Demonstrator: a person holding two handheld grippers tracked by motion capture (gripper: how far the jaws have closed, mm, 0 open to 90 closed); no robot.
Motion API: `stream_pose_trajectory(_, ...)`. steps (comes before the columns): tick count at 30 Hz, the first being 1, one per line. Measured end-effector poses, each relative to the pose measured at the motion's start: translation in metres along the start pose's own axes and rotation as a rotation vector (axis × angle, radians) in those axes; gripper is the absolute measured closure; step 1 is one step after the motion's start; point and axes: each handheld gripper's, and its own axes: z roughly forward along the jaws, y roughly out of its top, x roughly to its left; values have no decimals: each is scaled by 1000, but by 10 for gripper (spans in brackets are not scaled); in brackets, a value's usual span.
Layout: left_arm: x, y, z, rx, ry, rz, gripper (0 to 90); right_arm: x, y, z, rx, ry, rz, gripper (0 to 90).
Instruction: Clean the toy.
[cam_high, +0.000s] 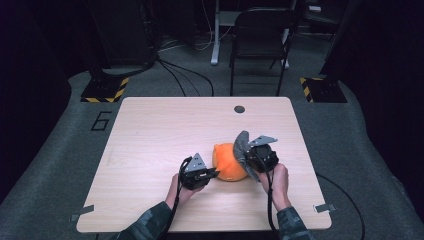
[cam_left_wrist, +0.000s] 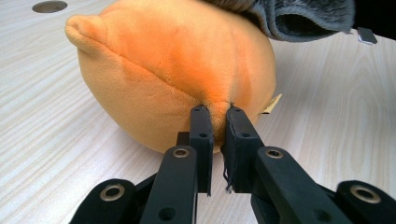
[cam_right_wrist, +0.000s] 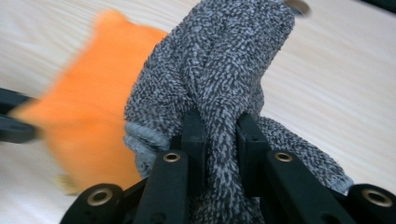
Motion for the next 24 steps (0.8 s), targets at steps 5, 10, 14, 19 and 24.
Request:
stream_pose_trajectory(5,0,1,0,1,-1,9,827,-28,-18,16,53,-7,88,771)
stream_pose_trajectory(10,0,0,0,-2,1,5,827,-40,-32,36,139,-27,118,770)
stream_pose_trajectory(14,0,0,0,-5,-1,0,827,-48,-41,47,208,-30,137,771)
stream_pose_trajectory(19,1,1,0,-8,-7,-2,827,-48,-19,3,61,-31,148,772)
stream_pose_trajectory(24,0,2,1,-14,-5,6,827,-8,12,-37,-96,95,55,772)
